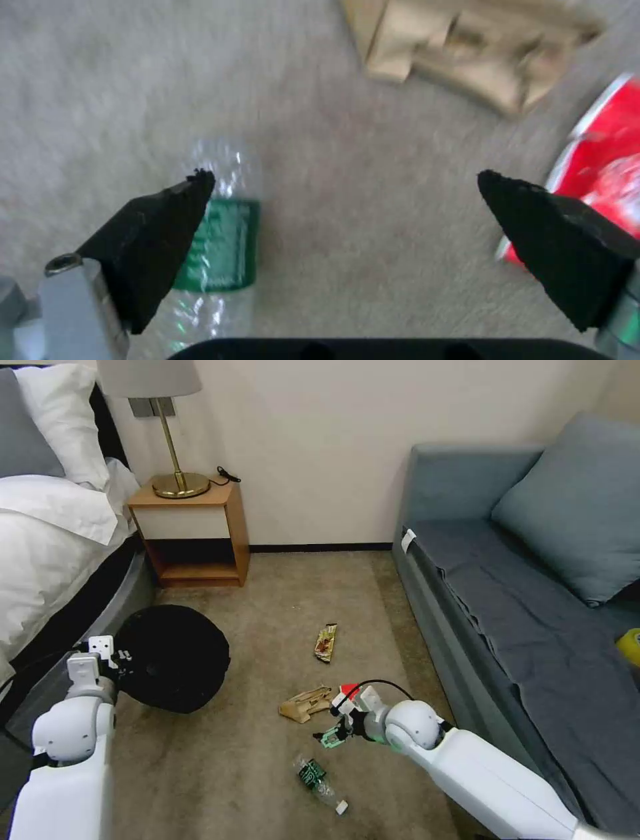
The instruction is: Pick up the trash bin, then pick up the garbage on the floor and place it into the trash bin.
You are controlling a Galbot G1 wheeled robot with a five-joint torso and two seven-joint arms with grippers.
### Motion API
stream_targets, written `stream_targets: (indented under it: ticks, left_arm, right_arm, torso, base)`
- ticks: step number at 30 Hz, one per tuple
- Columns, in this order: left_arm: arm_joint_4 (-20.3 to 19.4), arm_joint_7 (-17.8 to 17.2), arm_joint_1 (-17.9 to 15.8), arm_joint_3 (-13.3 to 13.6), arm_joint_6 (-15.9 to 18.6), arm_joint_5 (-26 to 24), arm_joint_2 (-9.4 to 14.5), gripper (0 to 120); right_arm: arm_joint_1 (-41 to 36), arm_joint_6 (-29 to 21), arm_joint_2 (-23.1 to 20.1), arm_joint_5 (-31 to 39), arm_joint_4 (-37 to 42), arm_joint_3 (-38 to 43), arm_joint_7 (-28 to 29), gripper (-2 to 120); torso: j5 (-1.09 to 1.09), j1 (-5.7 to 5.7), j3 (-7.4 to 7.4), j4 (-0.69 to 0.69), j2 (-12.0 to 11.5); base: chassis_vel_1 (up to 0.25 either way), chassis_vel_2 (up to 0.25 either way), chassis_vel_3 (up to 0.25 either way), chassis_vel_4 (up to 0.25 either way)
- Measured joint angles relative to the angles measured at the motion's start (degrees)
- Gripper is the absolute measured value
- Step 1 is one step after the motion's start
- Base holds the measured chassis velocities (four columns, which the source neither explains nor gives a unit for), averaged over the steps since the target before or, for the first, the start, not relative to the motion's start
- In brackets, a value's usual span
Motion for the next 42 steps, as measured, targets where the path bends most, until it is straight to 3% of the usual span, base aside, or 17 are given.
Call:
stream_targets:
  ticks: [10,29,42]
  left_arm:
    - [0.54,0.30,1.29,0.19,-0.93,0.92,-0.45,1]
    - [-0.38,0.52,3.16,-0.31,-1.89,0.88,-1.89,1]
    - [0.36,0.59,3.20,-0.26,-2.10,0.64,-1.55,1]
  right_arm:
    - [1.32,1.52,7.31,-5.69,-9.38,-3.75,-1.93,100]
    - [-2.59,2.10,9.53,-11.63,-11.98,-3.49,-4.18,100]
    - [-2.80,3.48,11.79,-14.42,-16.50,-2.76,-5.81,56]
  torso:
    - [0.00,0.00,0.00,0.01,0.00]
    - [0.00,0.00,0.00,-0.01,0.00]
    - [0.01,0.00,0.00,0.00,0.00]
  base:
    - [0.000,0.000,0.000,0.000]
    - [0.000,0.000,0.000,0.000]
    - [0.000,0.000,0.000,0.000]
